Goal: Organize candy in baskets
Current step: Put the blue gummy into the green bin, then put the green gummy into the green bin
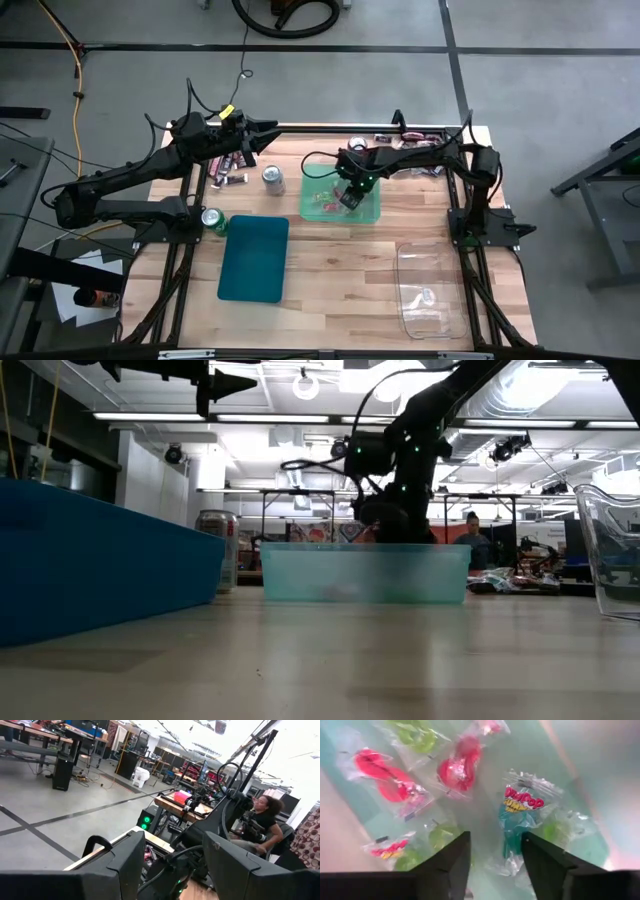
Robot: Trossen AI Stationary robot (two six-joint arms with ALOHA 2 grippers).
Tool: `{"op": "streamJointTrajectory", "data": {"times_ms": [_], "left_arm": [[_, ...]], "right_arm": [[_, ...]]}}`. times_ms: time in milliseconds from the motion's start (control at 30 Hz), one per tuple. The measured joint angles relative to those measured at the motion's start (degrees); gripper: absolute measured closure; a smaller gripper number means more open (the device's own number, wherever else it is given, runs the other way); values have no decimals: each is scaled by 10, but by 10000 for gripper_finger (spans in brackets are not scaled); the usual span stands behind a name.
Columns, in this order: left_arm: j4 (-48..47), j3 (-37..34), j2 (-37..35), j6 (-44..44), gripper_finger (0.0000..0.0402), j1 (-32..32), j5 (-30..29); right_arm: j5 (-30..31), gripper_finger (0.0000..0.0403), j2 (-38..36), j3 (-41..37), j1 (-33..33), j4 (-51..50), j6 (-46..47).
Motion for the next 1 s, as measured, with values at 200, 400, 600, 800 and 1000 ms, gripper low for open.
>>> {"op": "streamJointTrajectory", "data": {"times_ms": [200,400,600,800,1000], "left_arm": [[0,0,0,0,213,0,0],[0,0,0,0,213,0,0],[-1,0,0,0,213,0,0],[-1,0,0,0,213,0,0],[-1,0,0,0,213,0,0]], "right_arm": [[0,192,-46,27,-6,-8,-28],[-5,187,-113,47,-9,-8,-41],[2,187,-221,61,-9,12,-71],[44,187,-331,60,-9,51,-82],[31,187,-398,13,-8,117,-81]]}}
